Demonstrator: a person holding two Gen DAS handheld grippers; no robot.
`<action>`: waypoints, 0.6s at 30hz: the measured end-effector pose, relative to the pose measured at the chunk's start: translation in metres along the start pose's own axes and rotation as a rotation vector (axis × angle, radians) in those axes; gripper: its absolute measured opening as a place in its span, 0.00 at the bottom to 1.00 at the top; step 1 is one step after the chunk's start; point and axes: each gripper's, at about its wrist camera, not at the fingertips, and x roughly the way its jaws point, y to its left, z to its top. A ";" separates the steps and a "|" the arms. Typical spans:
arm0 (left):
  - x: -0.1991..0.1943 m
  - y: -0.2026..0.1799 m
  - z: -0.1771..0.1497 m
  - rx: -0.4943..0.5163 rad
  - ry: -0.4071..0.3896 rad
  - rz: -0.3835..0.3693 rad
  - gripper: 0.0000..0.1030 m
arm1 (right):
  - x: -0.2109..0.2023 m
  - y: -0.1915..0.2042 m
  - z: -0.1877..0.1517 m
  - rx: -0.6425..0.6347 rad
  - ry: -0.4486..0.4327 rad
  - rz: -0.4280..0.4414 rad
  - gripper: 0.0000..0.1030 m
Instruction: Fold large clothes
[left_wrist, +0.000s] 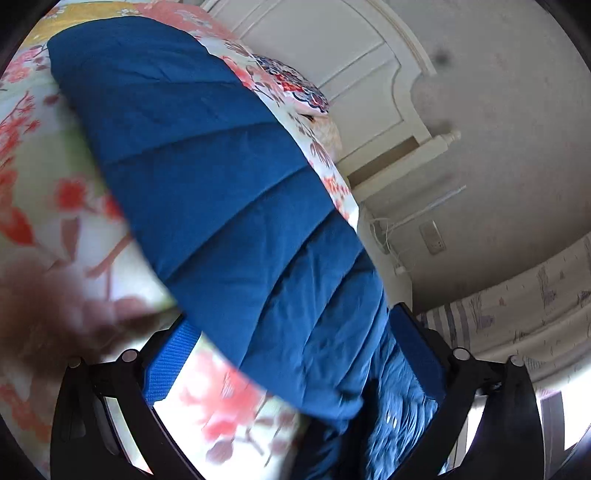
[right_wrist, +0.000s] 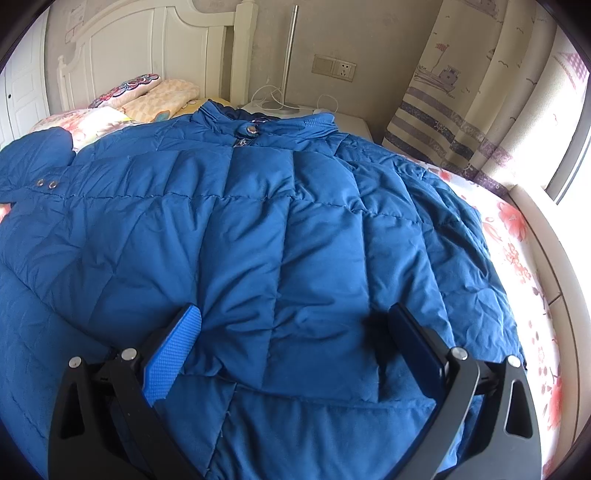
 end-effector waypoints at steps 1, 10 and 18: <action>0.005 -0.003 0.002 -0.010 0.003 -0.010 0.72 | 0.000 0.001 0.000 -0.004 -0.003 -0.006 0.97; -0.012 -0.051 -0.024 0.204 -0.139 -0.025 0.05 | -0.017 0.008 -0.002 -0.015 -0.101 -0.089 0.97; -0.054 -0.144 -0.085 0.523 -0.191 -0.146 0.04 | -0.048 -0.009 -0.003 0.069 -0.302 -0.084 0.97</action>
